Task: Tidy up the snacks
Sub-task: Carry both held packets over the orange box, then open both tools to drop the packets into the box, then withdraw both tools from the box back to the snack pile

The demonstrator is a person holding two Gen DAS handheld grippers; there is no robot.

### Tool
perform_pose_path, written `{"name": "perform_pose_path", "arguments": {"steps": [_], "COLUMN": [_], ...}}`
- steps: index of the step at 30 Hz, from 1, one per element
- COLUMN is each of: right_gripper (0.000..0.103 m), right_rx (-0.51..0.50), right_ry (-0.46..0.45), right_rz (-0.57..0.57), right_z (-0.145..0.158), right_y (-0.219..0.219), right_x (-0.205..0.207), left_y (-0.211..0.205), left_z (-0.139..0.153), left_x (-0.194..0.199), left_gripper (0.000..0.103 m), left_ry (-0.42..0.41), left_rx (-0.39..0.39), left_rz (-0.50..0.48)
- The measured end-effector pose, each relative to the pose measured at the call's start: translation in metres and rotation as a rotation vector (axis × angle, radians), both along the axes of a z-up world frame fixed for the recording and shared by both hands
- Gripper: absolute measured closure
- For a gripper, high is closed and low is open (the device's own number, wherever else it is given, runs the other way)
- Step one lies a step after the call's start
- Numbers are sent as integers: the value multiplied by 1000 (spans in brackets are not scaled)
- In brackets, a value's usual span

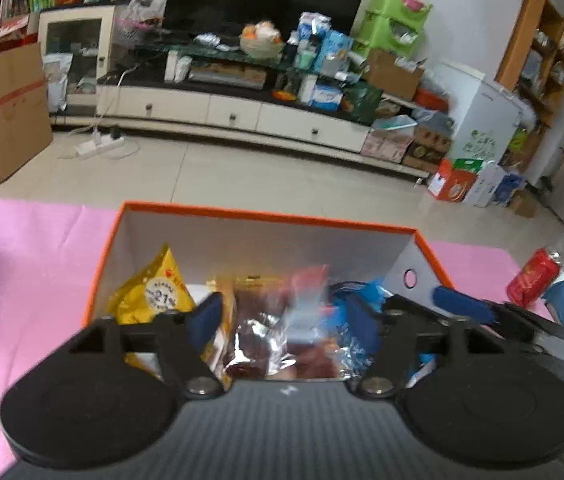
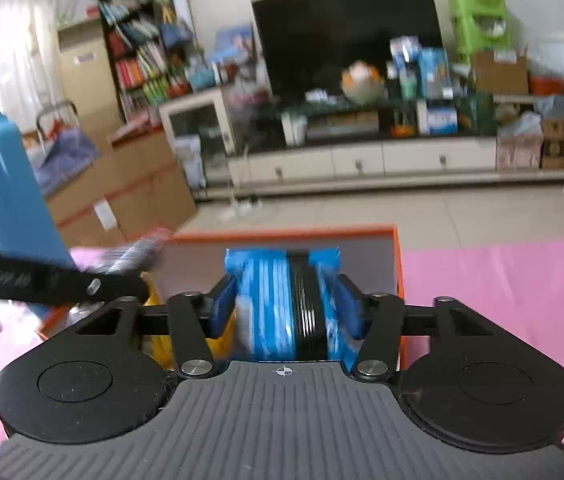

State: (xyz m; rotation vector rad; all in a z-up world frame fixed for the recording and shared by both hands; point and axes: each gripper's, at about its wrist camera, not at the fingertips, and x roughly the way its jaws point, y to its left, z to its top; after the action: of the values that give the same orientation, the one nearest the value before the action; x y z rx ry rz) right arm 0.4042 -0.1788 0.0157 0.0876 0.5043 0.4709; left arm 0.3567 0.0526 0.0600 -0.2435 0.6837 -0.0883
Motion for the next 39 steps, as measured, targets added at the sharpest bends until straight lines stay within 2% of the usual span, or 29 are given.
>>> {"name": "perform_pose_path", "arguments": {"steps": [2,6,9,12,17,19,22,24,28,30,31,34,39], "right_gripper": [43,22,22,14,11,6,5,5,5,5,5,5,5], "right_rx": [14,66,95,105,110,121,126,146,156,107,79,15,-3], "right_ry": [-10,-56,-45,-25,12,20,63,123,226,233,230,223,239], "right_rz": [-7,-53,-59,-62,-59,-63,-88,-98,-92,-72,-64,-41,-54], "right_z": [-2,13,19,19,16,11,-7,-23,-54,-62,-63,-67,-68], "right_y": [-5,-24,-36,-47,-64,-73,-86,-96,-103,-94,-90,-75,-65], "right_x": [0,-8,-17,-35,-76,-104,-146,-173,-219,-234,-238,-240,-226], "left_y": [-1,-6,-9,-12,-22,-29,-40,-45,-52,-56,-56,-54,-59], "left_z": [1,11,21,21,-6,-22,-47,-59,-72,-76,-77,-77,-77], "left_x": [-6,-36,-74,-125,-203,-232,-269,-290,-308,-307,-307,-304,-292], "left_gripper": [32,29,28,25,23,22,22,22,19,17,12,10,12], "left_ry": [-16,-50,-72,-78,-7,35,97,122,168,199,203,197,200], "left_rx": [-10,20,69,115,178,193,210,210,187,152,136,97,133], "left_rz": [0,-14,-26,-47,-85,-103,-120,-110,-92,-102,-99,-71,-48]}}
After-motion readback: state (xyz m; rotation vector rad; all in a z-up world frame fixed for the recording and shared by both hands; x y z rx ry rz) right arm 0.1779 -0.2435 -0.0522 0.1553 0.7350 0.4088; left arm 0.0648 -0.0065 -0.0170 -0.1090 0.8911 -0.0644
